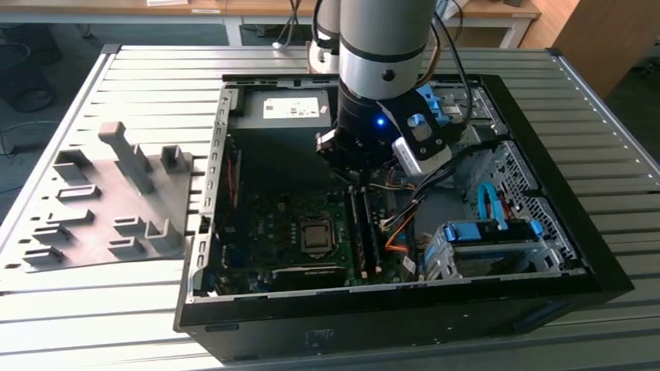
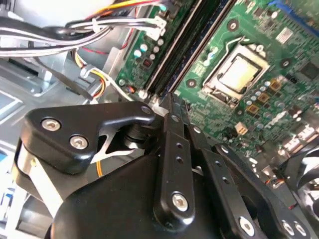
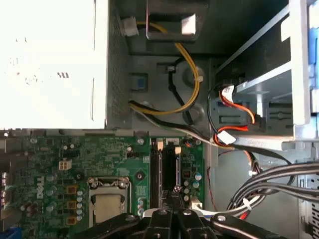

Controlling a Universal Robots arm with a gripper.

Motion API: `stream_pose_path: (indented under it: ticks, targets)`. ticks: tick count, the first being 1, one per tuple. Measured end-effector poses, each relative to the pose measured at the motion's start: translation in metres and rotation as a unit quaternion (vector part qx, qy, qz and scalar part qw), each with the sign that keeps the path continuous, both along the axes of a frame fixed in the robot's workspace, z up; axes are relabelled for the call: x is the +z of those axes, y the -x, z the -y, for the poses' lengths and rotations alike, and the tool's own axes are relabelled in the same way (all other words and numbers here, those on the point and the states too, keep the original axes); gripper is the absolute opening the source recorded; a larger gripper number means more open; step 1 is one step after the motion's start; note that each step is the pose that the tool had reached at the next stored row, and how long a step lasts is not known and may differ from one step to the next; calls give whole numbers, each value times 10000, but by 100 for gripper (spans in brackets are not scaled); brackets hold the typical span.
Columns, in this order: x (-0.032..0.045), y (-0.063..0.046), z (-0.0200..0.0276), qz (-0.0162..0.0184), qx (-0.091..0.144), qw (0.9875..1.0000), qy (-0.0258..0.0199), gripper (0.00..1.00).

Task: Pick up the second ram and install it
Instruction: 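Press down the second ram until it locks into place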

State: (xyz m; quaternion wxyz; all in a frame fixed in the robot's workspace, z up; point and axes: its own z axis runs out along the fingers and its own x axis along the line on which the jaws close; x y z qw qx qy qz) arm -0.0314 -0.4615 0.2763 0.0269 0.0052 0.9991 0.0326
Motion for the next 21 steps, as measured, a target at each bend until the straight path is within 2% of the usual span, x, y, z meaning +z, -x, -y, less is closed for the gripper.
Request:
stream_pose_path:
  ticks: [4, 19, 20, 21]
  targets:
    - [0, 0, 1, 0, 0, 10000, -48, 10]
    - [0, 0, 1, 0, 0, 10000, -48, 10]
    - [0, 0, 1, 0, 0, 10000, -50, 10]
    - [0, 0, 1, 0, 0, 10000, -73, 10]
